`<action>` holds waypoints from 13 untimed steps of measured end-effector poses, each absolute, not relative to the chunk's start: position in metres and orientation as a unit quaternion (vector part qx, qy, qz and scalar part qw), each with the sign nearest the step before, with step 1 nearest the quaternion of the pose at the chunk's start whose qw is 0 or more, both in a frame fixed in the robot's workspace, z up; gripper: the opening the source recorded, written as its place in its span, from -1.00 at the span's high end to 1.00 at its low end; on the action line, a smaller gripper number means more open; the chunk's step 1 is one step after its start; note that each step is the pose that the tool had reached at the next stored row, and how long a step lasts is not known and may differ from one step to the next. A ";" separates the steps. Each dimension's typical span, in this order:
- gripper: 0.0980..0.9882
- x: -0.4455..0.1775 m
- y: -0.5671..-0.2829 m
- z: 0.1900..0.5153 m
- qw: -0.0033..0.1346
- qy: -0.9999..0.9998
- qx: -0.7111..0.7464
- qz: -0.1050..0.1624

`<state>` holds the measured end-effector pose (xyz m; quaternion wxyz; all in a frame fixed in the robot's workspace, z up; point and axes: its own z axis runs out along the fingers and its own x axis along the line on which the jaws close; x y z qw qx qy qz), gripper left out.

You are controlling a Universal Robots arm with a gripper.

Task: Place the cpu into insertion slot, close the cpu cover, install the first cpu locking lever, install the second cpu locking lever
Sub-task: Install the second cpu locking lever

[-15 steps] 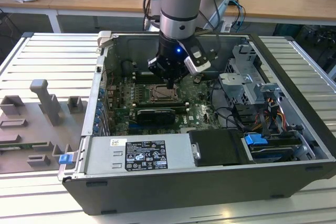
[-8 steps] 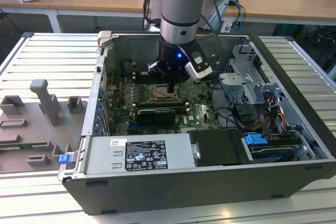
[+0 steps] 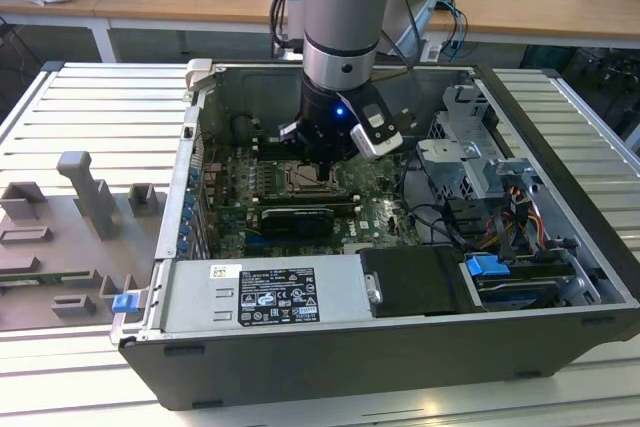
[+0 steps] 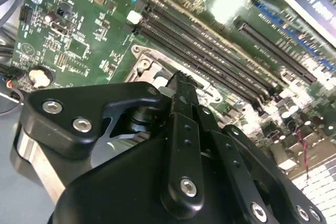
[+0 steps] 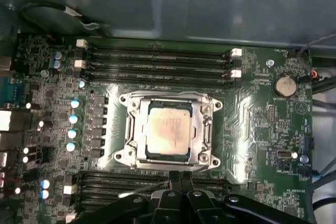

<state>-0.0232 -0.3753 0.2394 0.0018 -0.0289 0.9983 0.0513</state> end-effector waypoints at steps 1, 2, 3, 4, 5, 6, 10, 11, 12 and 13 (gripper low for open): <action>0.98 -0.024 -0.377 0.239 0.002 0.998 -0.029 0.051; 0.98 -0.026 -0.379 0.239 0.002 0.998 -0.029 0.051; 0.98 -0.028 -0.379 0.239 0.002 0.998 -0.029 0.051; 0.98 -0.031 -0.379 0.239 0.002 0.998 -0.029 0.051; 0.98 -0.038 -0.379 0.239 0.002 0.998 -0.029 0.051; 0.98 -0.045 -0.380 0.239 0.002 0.998 -0.030 0.052; 0.98 -0.056 -0.380 0.238 0.002 0.998 -0.030 0.054; 0.98 -0.059 -0.380 0.236 0.002 0.998 -0.031 0.055; 0.98 -0.060 -0.380 0.235 0.002 0.998 -0.032 0.056; 0.98 -0.061 -0.380 0.233 0.002 0.998 -0.033 0.056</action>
